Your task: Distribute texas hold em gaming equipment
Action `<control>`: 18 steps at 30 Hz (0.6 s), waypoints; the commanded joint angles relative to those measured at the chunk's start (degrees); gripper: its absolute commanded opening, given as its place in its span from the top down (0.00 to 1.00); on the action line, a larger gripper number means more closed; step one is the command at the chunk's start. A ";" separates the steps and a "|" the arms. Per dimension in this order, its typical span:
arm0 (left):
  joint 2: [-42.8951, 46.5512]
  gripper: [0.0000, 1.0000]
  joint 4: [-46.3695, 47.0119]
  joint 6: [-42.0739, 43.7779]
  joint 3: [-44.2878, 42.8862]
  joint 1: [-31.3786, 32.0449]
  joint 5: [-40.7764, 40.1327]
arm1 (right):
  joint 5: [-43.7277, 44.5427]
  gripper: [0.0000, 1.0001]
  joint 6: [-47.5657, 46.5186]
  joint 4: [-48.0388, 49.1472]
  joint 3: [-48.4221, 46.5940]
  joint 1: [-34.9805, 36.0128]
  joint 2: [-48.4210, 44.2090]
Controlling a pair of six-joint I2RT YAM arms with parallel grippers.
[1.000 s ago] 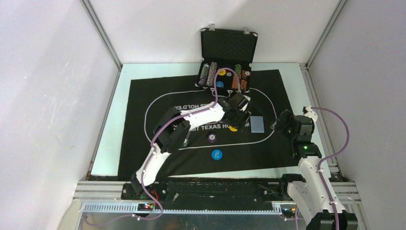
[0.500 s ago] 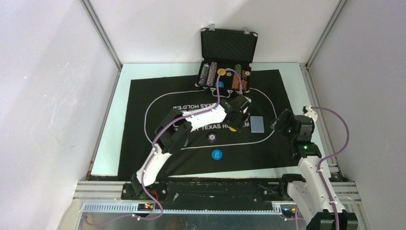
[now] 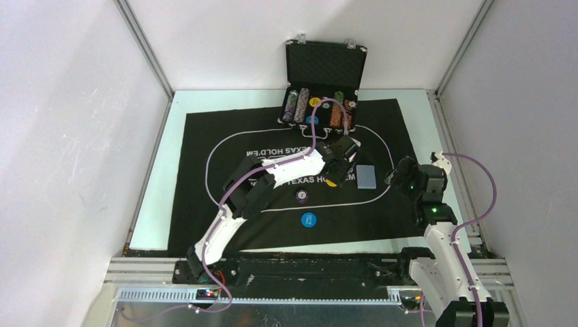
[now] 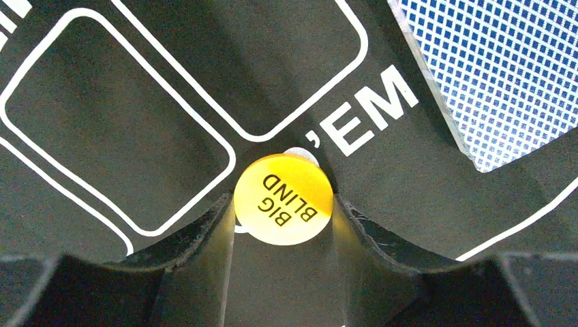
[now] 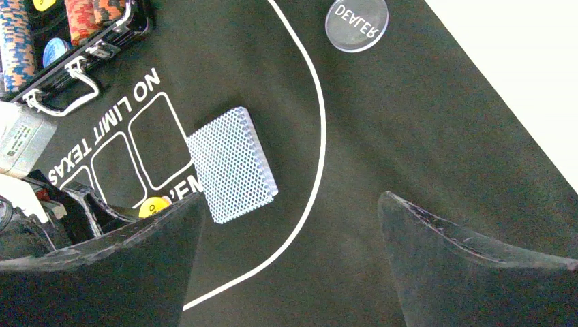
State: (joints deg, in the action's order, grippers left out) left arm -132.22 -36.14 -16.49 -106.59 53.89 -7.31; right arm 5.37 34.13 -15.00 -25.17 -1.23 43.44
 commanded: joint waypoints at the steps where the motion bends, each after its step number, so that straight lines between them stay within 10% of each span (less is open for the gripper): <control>1: -2.41 0.59 -0.51 -0.62 -0.05 0.70 2.13 | 0.75 0.00 0.36 2.19 0.02 -0.19 -0.37; 10: 12.70 0.73 5.14 -3.99 7.89 -3.79 -1.36 | 1.23 0.00 0.08 1.62 0.03 -0.22 -1.06; 18: 38.59 0.80 13.15 -11.68 34.93 -20.87 -8.18 | 1.16 0.00 0.07 1.75 0.16 -0.41 -1.34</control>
State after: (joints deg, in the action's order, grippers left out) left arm -106.59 -28.38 -22.70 -81.38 42.57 -9.28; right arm 5.56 34.13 -14.85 -25.06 -1.28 42.50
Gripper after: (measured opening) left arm 0.525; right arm 0.994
